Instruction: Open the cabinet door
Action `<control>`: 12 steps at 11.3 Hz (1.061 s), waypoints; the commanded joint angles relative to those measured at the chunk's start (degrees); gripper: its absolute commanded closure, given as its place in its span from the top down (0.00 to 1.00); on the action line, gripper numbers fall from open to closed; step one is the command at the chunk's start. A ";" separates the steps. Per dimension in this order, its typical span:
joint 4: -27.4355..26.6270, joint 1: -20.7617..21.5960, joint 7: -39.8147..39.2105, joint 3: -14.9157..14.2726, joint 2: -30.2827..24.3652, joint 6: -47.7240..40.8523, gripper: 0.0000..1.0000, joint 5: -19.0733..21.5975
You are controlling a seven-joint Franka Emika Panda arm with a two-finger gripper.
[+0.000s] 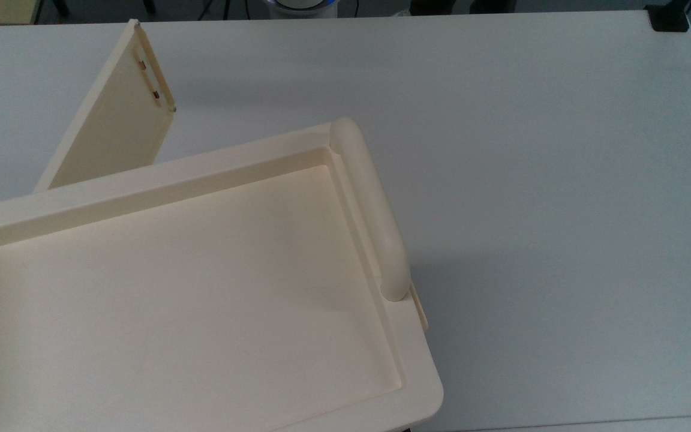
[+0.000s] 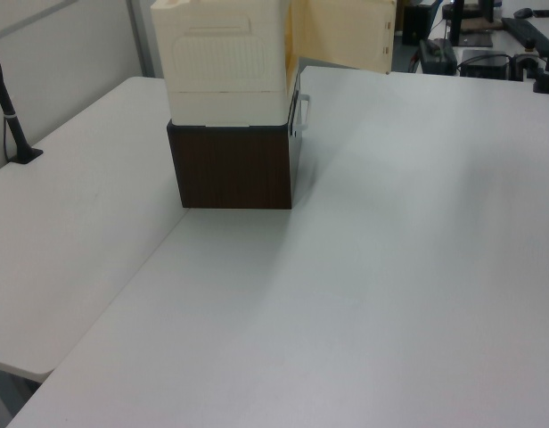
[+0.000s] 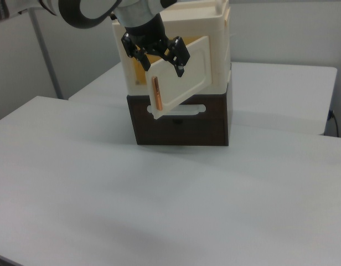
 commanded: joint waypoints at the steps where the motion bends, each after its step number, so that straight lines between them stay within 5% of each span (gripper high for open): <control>1: 0.36 0.98 2.29 0.85 0.19 -0.59 1.00 0.17; 5: 1.85 3.26 9.23 0.85 4.14 2.48 1.00 0.18; 12: 1.85 2.56 6.62 -0.11 4.06 3.81 1.00 -0.79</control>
